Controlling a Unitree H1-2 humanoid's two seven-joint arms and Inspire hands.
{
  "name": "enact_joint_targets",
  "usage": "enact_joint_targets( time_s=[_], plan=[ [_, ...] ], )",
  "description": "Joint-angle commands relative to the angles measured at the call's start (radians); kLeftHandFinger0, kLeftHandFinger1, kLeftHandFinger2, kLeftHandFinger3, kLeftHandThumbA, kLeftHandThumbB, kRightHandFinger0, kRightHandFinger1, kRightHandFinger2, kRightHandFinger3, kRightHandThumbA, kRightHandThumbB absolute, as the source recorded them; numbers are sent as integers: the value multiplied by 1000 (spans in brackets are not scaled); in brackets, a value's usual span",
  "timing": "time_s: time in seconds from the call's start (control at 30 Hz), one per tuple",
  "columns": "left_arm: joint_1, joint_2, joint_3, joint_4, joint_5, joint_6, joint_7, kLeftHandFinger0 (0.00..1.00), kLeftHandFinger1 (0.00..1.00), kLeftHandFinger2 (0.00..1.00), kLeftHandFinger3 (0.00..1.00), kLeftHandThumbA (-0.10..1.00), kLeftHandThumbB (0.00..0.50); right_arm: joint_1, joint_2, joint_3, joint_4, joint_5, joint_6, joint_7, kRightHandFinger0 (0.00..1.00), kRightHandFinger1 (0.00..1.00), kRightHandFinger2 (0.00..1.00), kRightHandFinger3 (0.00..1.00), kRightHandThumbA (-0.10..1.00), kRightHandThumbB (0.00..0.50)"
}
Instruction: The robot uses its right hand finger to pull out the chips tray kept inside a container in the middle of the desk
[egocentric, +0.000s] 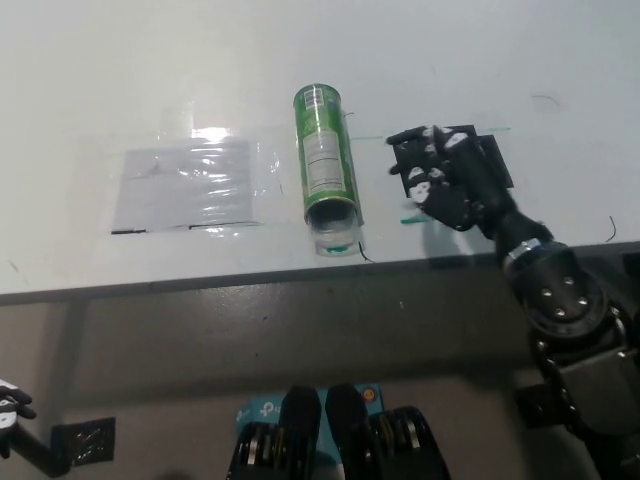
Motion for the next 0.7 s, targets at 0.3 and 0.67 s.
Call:
enact_joint_targets(
  time_s=[0.3,0.67],
  plan=[
    [-25,51,15,-43,-8,21,-29,175,227,320,644,-100,0,-124,-16,117,123,-132,-200,64,0,0,812,904,-100,250],
    [-45,73,11,-58,3,48,-38,171,220,316,652,-100,0,-127,-38,183,186,-221,-289,78,0,0,831,888,-100,245]
  ],
)
